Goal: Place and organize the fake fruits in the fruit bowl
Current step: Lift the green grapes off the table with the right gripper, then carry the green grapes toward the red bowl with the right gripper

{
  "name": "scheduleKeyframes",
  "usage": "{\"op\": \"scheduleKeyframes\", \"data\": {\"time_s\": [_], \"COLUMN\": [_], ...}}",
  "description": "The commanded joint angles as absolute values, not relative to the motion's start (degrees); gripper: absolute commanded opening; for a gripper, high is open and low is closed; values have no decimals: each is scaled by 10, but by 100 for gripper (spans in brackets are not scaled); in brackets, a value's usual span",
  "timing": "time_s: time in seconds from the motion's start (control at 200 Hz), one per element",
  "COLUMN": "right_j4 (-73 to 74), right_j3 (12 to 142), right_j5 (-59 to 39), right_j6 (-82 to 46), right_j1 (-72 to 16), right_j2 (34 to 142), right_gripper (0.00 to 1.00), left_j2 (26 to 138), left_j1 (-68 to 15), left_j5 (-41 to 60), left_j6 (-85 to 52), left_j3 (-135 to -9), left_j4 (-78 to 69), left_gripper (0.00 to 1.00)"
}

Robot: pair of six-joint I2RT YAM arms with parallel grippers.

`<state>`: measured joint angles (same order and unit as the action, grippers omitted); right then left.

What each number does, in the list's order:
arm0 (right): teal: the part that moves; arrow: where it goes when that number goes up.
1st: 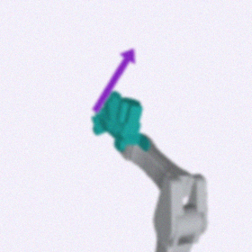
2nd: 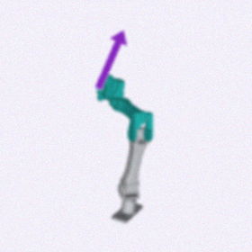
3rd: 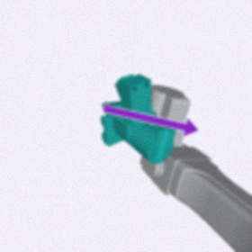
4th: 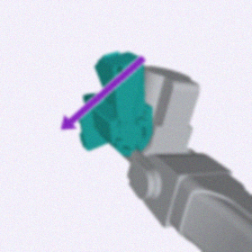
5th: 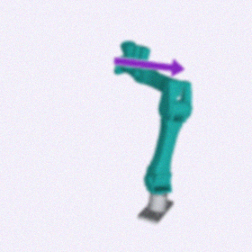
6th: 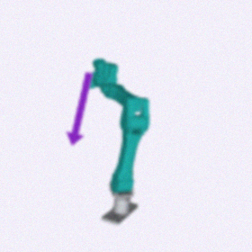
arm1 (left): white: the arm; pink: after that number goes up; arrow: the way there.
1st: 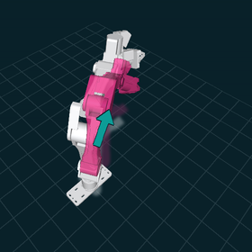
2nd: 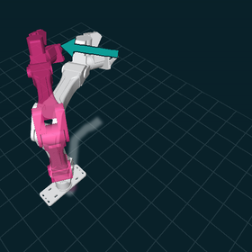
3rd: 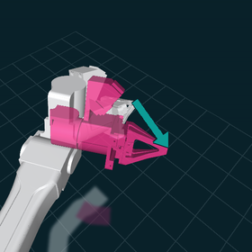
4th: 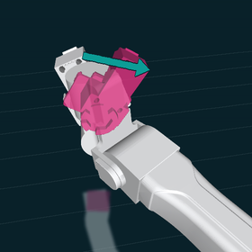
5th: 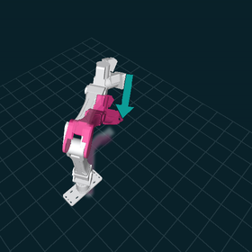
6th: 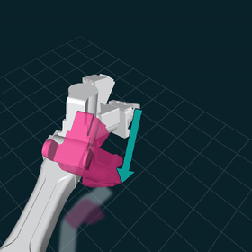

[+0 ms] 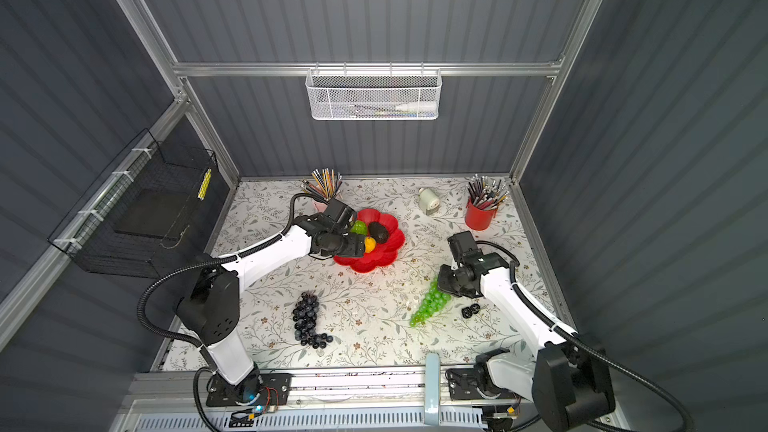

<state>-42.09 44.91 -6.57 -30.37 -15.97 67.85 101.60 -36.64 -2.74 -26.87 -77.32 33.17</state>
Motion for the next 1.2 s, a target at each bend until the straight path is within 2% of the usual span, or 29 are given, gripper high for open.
{"op": "scheduleKeyframes", "data": {"time_s": [0.0, 0.34, 0.685, 0.92, 1.196], "right_j4": [-443, -446, -503, -523, -466], "right_j3": [472, 533, 665, 787, 888], "right_j5": [-57, -84, -100, -133, -180], "right_j6": [-292, -278, -266, -271, -308], "right_j1": [-163, -175, -215, -256, -312], "right_j2": [670, 692, 694, 754, 856], "right_gripper": [0, 0, 0, 0, 0], "left_j2": [1025, 1013, 974, 913, 844], "left_j1": [-364, -364, -364, -362, -358], "left_j5": [-16, -24, -57, -109, -137], "left_j6": [-278, -276, -297, -328, -354], "left_j3": [-787, -783, -746, -687, -627], "left_j4": [334, 339, 327, 311, 306], "left_gripper": [90, 90, 90, 90, 90]}}
